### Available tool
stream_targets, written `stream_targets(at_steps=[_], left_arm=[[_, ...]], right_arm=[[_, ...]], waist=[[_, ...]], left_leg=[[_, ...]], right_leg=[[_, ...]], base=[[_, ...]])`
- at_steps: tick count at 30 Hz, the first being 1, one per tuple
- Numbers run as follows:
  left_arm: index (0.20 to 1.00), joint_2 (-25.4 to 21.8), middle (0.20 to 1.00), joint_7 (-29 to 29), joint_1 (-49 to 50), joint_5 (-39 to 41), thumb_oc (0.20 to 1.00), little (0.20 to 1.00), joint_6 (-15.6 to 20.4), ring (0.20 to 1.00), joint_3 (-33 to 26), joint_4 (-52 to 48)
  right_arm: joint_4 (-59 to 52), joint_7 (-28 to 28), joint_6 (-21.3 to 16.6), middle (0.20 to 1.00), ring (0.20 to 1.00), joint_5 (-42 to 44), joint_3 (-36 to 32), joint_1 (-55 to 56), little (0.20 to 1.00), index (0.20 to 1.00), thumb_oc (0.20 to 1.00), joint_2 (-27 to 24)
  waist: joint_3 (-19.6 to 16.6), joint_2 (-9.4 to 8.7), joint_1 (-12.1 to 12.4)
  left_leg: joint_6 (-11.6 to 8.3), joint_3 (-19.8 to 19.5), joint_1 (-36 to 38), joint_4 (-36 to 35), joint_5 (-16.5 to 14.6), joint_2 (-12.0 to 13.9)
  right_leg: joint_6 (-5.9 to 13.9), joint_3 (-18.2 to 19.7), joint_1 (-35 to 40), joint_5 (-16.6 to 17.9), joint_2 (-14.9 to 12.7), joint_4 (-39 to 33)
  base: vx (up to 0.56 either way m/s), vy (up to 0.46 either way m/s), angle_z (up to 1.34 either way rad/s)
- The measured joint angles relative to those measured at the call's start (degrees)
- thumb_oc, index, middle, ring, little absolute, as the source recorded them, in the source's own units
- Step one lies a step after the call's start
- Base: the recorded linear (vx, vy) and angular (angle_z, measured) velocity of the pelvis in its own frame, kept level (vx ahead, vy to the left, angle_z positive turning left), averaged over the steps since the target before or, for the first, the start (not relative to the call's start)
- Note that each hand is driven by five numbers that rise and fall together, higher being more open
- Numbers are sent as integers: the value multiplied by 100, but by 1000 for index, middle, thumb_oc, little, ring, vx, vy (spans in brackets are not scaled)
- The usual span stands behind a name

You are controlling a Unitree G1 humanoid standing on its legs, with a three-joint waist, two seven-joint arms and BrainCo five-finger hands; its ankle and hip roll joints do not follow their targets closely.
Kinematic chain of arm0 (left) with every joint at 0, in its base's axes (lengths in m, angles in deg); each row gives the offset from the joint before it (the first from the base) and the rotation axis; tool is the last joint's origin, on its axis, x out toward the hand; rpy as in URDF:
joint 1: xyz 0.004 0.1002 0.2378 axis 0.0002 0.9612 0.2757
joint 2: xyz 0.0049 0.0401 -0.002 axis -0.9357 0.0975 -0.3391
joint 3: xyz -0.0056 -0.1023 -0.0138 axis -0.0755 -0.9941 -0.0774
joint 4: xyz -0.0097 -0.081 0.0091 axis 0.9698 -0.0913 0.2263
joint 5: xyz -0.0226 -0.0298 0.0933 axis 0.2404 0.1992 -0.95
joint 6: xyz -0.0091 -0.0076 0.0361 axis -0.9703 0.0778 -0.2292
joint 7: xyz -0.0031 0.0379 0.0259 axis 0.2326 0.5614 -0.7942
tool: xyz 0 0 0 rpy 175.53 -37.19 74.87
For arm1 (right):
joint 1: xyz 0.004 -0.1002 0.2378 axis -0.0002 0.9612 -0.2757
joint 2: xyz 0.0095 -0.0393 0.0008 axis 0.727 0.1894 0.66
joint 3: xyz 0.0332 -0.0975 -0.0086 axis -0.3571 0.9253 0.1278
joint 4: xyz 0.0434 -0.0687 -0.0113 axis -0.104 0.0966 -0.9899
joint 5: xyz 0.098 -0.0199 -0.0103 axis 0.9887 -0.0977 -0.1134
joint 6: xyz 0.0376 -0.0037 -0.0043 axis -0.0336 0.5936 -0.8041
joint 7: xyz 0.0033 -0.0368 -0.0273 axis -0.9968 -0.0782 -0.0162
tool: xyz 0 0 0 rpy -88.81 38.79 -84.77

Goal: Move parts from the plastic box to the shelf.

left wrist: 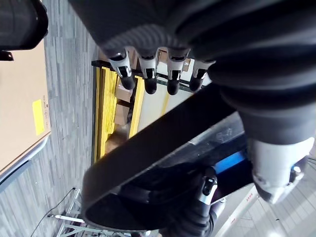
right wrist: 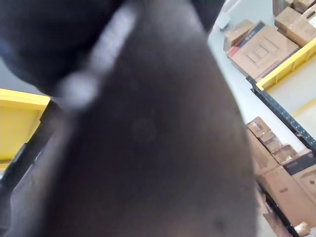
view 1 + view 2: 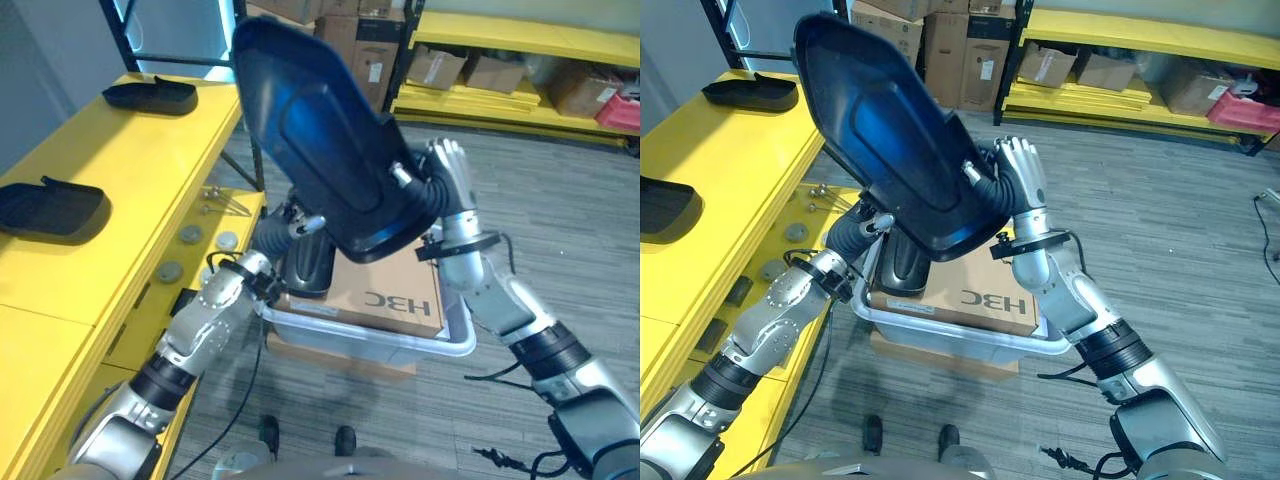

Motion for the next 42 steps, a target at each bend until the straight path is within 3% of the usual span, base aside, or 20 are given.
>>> stream_targets(at_steps=[8, 9, 10, 11, 20, 23, 28, 32, 33, 39, 40, 42], left_arm=[[1000, -61, 1000, 139, 3, 61, 1000, 1000, -16, 1000, -16, -8], [752, -90, 752, 133, 3, 39, 752, 752, -38, 752, -21, -10], [256, -143, 256, 153, 5, -79, 256, 256, -65, 256, -24, -13], [200, -163, 200, 155, 10, -147, 200, 200, -72, 200, -25, -13], [200, -213, 200, 402, 283, -600, 200, 200, -183, 200, -77, 0], [200, -163, 200, 799, 347, -720, 200, 200, 42, 200, -60, 12], [200, -14, 200, 1427, 866, -1200, 200, 200, 742, 200, -17, 2], [200, 14, 200, 1766, 1028, -1637, 200, 200, 840, 200, -32, -181], [200, 11, 200, 1799, 1070, -1711, 200, 200, 840, 200, -52, -232], [200, -230, 200, 1702, 1959, -2380, 200, 200, 1012, 200, -653, -626], [200, -236, 200, 1604, 2078, -2448, 200, 200, 1051, 200, -799, -626], [200, -254, 200, 1447, 2149, -2633, 200, 200, 1083, 200, -963, -626]], right_arm=[[153, -121, -522, 200, 200, 295, 187, 92, 200, 200, 200, 357], [129, -144, -531, 200, 200, 319, 187, 92, 200, 200, 200, 365], [108, -196, -569, 200, 200, 461, 186, 93, 200, 200, 200, 385], [105, -254, -596, 200, 200, 511, 180, 99, 200, 200, 200, 403], [88, -417, -631, 200, 200, 877, 287, 321, 200, 200, 200, 760], [87, -446, -616, 200, 200, 1094, 347, 459, 200, 200, 200, 1079], [97, -673, -608, 200, 200, 1597, 541, 701, 200, 200, 200, 1377], [107, -1028, -608, 200, 200, 2031, 541, 770, 200, 200, 200, 1445], [106, -1078, -610, 1000, 1000, 2086, 548, 770, 1000, 1000, 1000, 1452], [134, -1821, -613, 1000, 1000, 2774, 1027, 830, 1000, 1000, 1000, 1514], [139, -1890, -613, 1000, 1000, 2773, 1091, 830, 1000, 1000, 1000, 1531], [138, -1945, -617, 1000, 1000, 2771, 1097, 903, 1000, 1000, 1000, 1558]], waist=[[-42, -5, 104], [-42, -4, 113], [-44, -1, 120], [-45, 1, 136], [-73, 34, 178], [-119, 72, 206], [-167, 137, 279], [-171, 145, 492], [-172, 146, 521], [-44, 299, 1107], [63, 377, 1188], [207, 434, 1200]], left_leg=[[-8, -83, -24, 0, -28, -2], [-8, -82, -24, 0, -28, -2], [-8, -83, -24, 0, -27, -2], [-8, -83, -26, -1, -27, -2], [-26, -95, -34, 0, -19, -2], [-45, -107, -48, 0, -16, 0], [-79, -184, -86, 32, -3, 9], [-129, -384, -152, 32, 34, 14], [-142, -425, -184, 32, 44, 14], [-262, -744, -470, 132, 110, 9], [-262, -672, -537, 167, 91, 34], [-201, -151, -497, 191, 13, 159]], right_leg=[[0, -93, 11, -10, 1, -1], [-1, -92, 11, -10, 0, -1], [-1, -93, 11, -10, 0, -1], [-1, -94, 11, -10, 0, -1], [-5, -109, 8, -27, 1, -3], [-3, -122, -1, -38, -1, -4], [-25, -220, -5, -85, 10, -31], [-38, -404, 20, -123, 37, -31], [-39, -450, 20, -127, 42, -29], [-91, -897, 5, -214, 76, 0], [-96, -1073, 67, -219, 72, 3], [-79, -1419, 246, -282, 24, 3]], base=[[2, 6, 5], [0, 0, 0], [0, 0, 0], [0, 0, 0], [0, -6, 0], [-11, -72, 1], [-31, -109, 7], [-3, -141, 25], [-11, -112, 31], [-75, -55, 38], [-29, 17, 76], [-15, 62, 97]])
